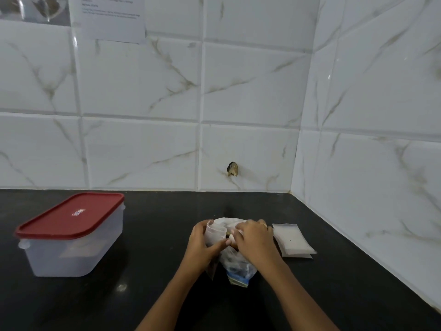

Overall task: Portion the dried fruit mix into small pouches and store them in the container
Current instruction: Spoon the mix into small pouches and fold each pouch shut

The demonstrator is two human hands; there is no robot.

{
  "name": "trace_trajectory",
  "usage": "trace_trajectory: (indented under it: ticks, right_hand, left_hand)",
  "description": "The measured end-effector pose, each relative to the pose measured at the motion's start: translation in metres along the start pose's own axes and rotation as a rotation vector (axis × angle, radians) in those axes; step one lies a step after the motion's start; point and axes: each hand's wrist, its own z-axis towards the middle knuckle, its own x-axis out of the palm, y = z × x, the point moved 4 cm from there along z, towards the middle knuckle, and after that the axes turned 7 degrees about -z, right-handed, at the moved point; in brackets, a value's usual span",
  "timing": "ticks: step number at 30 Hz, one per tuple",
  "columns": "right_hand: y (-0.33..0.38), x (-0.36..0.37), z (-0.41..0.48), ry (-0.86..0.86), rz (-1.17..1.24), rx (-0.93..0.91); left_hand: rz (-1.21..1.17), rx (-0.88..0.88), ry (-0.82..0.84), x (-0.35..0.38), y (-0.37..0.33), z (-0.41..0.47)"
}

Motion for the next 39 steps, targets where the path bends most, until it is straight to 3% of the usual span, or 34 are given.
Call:
trace_trajectory:
  ticks: [3, 5, 8, 11, 16, 27, 34, 39]
  right_hand:
    - [0.011, -0.010, -0.006, -0.170, 0.384, -0.104]
    - [0.022, -0.009, -0.009, -0.079, 0.586, -0.181]
    - [0.033, -0.007, -0.006, -0.033, 0.550, -0.231]
    - [0.039, -0.004, -0.003, -0.036, 0.680, -0.182]
    - [0.047, 0.004, -0.003, -0.091, 0.890, -0.084]
    - [0.058, 0.030, -0.002, -0.212, 1.083, 0.077]
    - [0.061, 0.036, 0.000, -0.150, 1.065, 0.029]
    - [0.059, 0.042, 0.001, -0.080, 1.176, 0.047]
  left_hand:
    - [-0.041, 0.033, -0.073, -0.006, -0.007, -0.005]
    - [-0.046, 0.053, -0.115, -0.010, -0.008, -0.007]
    - [-0.010, 0.061, -0.118, -0.017, -0.008, -0.009]
    - [-0.027, 0.048, -0.081, -0.029, -0.013, -0.012]
    - [-0.098, 0.013, -0.138, -0.062, -0.017, -0.014]
    - [-0.122, -0.055, -0.234, -0.077, -0.015, -0.018]
    - [-0.067, -0.101, -0.273, -0.071, -0.011, -0.011]
    - [-0.089, -0.034, -0.309, -0.071, -0.013, -0.010]
